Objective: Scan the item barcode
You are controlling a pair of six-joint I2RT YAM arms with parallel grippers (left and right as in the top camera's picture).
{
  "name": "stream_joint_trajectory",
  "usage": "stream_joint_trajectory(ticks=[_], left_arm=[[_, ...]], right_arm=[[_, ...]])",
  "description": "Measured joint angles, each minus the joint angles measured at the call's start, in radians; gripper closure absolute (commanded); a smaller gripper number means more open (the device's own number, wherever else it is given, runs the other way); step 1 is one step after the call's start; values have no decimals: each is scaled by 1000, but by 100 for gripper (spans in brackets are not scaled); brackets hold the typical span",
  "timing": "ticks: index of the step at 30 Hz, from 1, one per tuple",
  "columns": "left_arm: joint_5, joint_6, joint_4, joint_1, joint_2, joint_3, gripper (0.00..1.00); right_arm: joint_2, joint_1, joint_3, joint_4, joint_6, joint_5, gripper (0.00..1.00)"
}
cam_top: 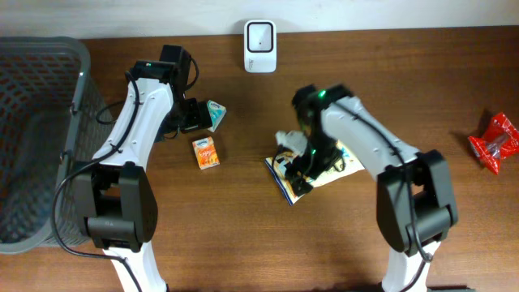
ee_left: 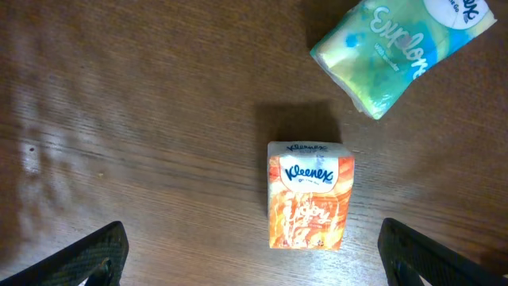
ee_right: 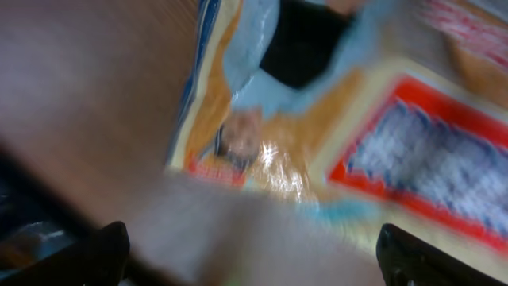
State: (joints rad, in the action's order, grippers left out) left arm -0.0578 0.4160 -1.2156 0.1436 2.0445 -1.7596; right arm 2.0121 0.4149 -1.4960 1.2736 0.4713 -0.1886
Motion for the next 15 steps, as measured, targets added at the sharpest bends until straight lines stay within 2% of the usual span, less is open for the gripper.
stream_joint_trajectory(ticks=[6,10,15], left_arm=[[2,0,0,0,0,0,1],[2,0,0,0,0,0,1],[2,0,0,0,0,0,1]], right_arm=[[-7,53,128,-325,19,256,1],[-7,51,135,-523,-126,316,1],[-7,51,101,-538,-334,307,1]])
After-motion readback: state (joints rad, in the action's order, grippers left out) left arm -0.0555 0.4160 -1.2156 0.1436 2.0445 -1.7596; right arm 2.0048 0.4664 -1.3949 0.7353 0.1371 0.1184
